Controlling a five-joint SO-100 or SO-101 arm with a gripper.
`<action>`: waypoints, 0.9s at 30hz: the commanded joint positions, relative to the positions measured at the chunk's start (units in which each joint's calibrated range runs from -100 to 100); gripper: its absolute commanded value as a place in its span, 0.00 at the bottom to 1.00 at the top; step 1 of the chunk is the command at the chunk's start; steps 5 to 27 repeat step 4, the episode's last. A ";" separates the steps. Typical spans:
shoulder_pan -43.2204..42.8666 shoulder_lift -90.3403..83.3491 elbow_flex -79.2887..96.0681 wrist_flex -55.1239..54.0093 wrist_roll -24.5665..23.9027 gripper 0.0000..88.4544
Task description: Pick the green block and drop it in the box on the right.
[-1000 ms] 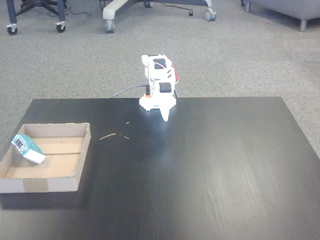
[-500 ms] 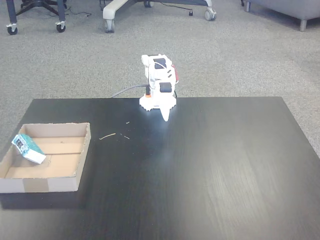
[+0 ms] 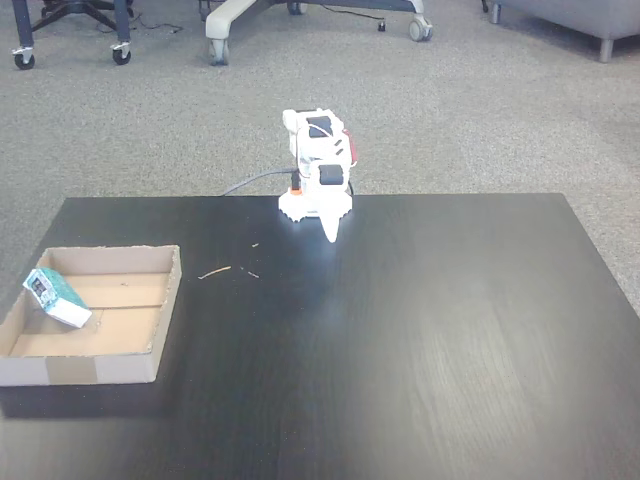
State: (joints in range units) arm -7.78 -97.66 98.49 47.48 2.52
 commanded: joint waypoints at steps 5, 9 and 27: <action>-0.11 -0.31 1.42 0.08 0.15 0.00; -0.11 -0.31 1.42 0.08 0.15 0.00; -0.11 -0.31 1.42 0.08 0.15 0.00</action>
